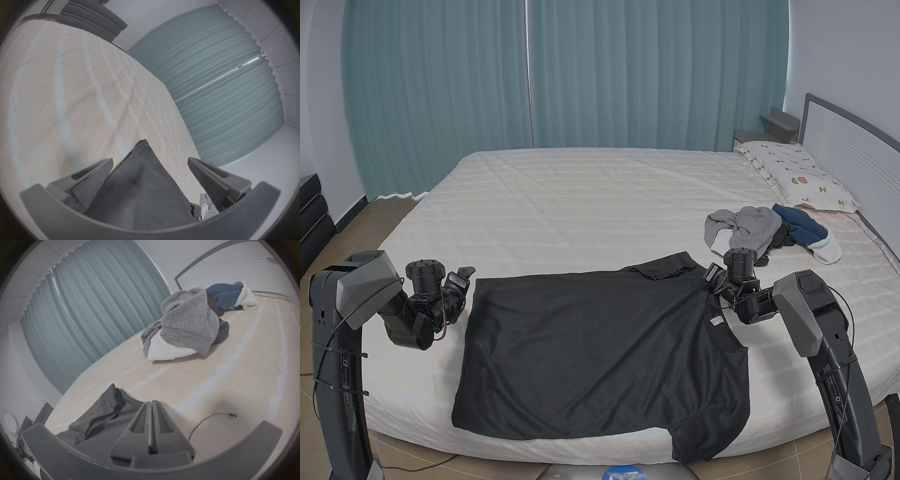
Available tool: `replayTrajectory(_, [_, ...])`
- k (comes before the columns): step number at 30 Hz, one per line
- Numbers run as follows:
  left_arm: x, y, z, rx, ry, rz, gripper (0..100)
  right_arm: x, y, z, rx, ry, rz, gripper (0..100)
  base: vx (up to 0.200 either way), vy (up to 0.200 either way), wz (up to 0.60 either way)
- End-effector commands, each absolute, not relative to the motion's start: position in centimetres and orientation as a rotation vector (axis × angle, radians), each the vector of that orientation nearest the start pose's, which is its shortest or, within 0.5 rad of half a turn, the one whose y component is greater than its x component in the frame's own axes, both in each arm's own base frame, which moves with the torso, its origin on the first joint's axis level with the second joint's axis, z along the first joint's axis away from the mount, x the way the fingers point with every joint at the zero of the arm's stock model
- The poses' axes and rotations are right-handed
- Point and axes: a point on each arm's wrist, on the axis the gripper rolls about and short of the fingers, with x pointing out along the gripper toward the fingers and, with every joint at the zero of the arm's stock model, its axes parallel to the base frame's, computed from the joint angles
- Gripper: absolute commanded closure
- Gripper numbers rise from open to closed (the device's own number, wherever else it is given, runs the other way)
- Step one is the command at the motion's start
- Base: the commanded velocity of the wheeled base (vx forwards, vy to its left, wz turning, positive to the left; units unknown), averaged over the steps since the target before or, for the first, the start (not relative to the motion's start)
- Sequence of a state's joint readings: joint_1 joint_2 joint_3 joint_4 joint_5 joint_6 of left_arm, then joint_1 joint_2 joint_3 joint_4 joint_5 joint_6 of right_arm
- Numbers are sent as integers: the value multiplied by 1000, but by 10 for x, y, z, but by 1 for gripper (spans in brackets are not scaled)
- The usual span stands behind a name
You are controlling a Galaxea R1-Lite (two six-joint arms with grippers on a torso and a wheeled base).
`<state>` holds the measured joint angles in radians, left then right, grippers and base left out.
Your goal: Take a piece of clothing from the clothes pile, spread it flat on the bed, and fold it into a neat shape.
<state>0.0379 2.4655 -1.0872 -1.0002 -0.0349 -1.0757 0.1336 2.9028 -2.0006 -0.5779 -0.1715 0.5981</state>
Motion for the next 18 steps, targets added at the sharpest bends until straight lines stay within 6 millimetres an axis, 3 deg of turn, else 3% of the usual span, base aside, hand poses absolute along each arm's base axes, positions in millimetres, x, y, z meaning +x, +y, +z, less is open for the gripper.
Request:
replayTrajectory(1, [437, 15, -9, -1068, 344, 205, 0, 551, 69, -53, 543, 297, -133, 100, 0, 0, 0])
replayTrajectory(11, [446, 13, -16, -1005, 344, 185, 0, 553, 72, -47, 553, 250, -114, 100, 0, 0, 0])
replayTrajectory(15, [459, 7, -13, -1002, 314, 154, 0, 553, 74, -45, 555, 241, -125, 100, 0, 0, 0])
replayTrajectory(18, [467, -4, -22, -969, 308, 176, 0, 552, 74, -46, 552, 237, -145, 100, 0, 0, 0])
